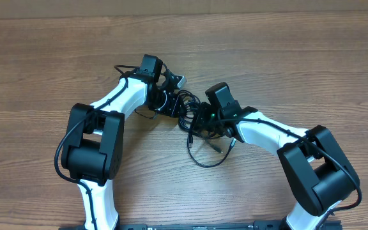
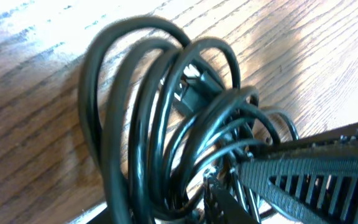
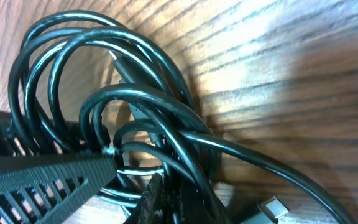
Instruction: Untangle cables
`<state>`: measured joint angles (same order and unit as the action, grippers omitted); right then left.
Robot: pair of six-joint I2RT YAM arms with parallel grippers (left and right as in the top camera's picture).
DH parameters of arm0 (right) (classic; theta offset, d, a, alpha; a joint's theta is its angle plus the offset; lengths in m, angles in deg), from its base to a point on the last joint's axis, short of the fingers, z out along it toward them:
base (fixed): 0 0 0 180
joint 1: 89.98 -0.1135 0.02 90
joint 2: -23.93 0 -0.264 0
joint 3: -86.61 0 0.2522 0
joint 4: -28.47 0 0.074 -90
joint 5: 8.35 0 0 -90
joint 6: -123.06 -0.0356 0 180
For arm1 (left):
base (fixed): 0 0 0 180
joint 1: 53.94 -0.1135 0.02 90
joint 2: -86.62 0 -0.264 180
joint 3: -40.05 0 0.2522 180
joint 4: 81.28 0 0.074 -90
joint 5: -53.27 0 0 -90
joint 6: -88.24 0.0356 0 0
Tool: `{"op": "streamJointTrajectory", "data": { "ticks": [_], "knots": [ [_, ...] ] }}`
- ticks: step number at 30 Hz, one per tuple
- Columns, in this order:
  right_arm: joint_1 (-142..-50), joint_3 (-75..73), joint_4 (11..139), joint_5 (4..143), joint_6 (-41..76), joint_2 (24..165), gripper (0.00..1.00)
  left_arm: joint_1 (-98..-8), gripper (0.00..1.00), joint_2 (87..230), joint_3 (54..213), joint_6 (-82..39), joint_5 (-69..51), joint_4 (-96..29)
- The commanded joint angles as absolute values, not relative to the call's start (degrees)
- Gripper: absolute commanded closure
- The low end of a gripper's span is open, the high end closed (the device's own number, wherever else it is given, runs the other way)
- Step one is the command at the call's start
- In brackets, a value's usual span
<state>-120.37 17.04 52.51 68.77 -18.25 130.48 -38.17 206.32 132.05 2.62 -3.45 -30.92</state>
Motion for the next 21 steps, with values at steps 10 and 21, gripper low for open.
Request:
{"op": "streamJointTrajectory", "data": {
  "ticks": [10,21],
  "knots": [
    [-119.8,17.3,53.8,61.7,-12.0,128.7,0.96,-37.7,0.65,207.3,131.7,3.3,-4.3,-29.7],
    [-118.2,17.2,49.2,51.9,-11.1,128.7,0.96,-36.4,0.79,207.3,131.7,5.3,-8.6,-28.0]
  ]
}}
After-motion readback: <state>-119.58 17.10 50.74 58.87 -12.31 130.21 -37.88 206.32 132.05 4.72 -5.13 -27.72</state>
